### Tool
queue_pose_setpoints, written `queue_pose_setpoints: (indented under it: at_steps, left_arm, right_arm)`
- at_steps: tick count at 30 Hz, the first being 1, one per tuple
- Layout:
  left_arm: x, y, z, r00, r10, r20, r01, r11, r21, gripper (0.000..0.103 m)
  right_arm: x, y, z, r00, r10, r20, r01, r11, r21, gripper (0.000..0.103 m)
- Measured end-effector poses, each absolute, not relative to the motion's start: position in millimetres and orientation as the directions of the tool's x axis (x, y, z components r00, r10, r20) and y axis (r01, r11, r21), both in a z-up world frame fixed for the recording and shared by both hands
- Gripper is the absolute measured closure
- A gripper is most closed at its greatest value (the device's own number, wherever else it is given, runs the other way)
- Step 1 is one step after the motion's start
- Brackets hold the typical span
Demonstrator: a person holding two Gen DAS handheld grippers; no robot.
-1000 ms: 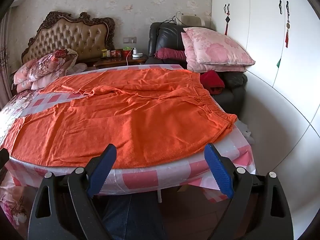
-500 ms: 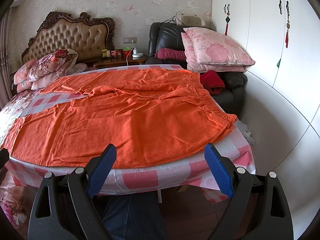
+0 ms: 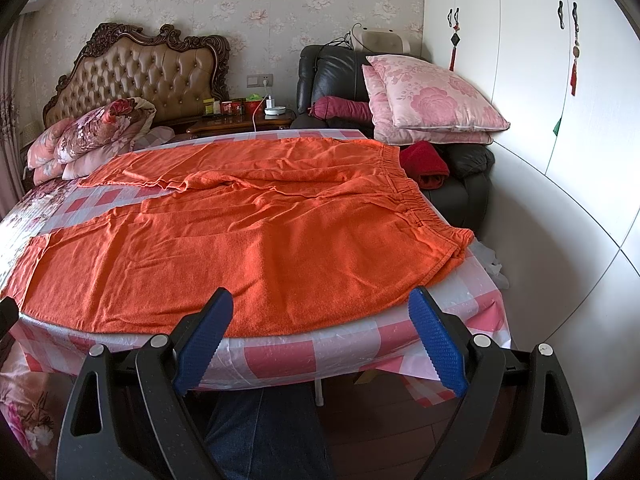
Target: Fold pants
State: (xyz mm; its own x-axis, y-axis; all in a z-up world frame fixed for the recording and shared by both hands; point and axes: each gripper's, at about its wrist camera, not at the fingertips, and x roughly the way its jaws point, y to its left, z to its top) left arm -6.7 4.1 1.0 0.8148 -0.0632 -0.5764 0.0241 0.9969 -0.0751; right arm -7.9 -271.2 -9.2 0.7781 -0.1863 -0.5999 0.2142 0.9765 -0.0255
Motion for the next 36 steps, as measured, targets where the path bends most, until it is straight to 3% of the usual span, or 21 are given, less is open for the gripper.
queue_pose_setpoints:
  at_steps: [21,26,30,36]
  left_arm:
    - [-6,3,1,0.814,-0.065,-0.578,0.025,0.997,-0.077,0.002]
    - [2,3,-4,0.801,-0.065,-0.595,0.020,0.996,-0.083,0.002]
    - [21,8,-14,0.781,-0.076,-0.620,0.024,0.995,-0.092,0.002]
    - [54,19,-28,0.760,-0.123,-0.638,0.062,0.991,-0.117,0.002]
  right_arm:
    - [-8,-274,-9,0.777,-0.181,-0.602,0.211,0.977,-0.022,0.016]
    - [2,-297,-11,0.765,-0.110,-0.634,0.205,0.976,0.078,0.016]
    - [41,-342,0,0.746,-0.055,-0.664,0.208,0.966,0.154,0.016]
    - [174,-415,12,0.648,-0.066,-0.759,0.216,0.971,0.100,0.016]
